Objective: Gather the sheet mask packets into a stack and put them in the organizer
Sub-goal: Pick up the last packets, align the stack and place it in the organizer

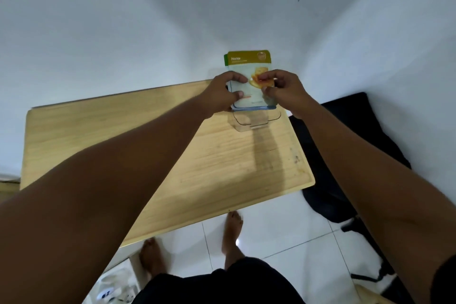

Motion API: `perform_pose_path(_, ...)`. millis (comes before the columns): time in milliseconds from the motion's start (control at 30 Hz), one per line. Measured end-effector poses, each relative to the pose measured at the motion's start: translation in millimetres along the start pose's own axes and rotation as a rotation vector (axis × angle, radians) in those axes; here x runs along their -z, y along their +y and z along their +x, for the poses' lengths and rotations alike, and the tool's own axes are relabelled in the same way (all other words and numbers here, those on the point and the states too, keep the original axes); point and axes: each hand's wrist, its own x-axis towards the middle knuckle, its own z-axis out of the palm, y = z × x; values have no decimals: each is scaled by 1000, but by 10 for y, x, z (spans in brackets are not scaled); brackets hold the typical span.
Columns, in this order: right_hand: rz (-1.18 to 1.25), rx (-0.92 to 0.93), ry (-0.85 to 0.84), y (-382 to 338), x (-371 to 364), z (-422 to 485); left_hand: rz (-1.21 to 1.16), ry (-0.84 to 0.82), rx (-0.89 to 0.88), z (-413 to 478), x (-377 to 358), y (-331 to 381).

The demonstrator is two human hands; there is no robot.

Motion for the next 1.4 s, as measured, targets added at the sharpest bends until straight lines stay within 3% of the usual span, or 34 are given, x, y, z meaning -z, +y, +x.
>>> perform_pose_path(100, -143, -122, -116, 175, 41, 166, -8, -17, 229, 164, -225, -88)
perform_pose_path(200, -213, -145, -164, 297, 35, 322, 39, 22, 307, 278, -402, -131)
perform_pose_path(333, -317, -109, -205, 413, -17, 432, 178, 104, 315, 444, -521, -212)
perform_pose_path(600, -389, -64, -195, 667, 40, 674, 407, 56, 300, 770, -601, -360)
perform_pose_path(767, -485, -46, -207, 779, -34, 803, 871, -43, 242, 801, -642, -378)
perform_pose_path(900, -354, -152, -185, 840, -99, 830, 1093, -43, 202, 824, -766, -519)
perform_pose_path(1033, 133, -452, -5, 830, -148, 802, 1123, 3, 304, 729, -913, -556)
perform_pose_path(1133, 267, -519, -14, 918, -186, 812, 1387, 73, 172, 718, -896, -541)
perform_pose_path(1233, -28, -372, -53, 940, -211, 807, 1417, 16, 104, 769, -761, -572)
perform_pose_path(1333, -767, 26, -181, 894, -142, 752, 1270, -50, 82, 761, -637, -633)
perform_pose_path(1400, -978, 147, -165, 848, -89, 689, 1203, -69, 54, 774, -570, -677)
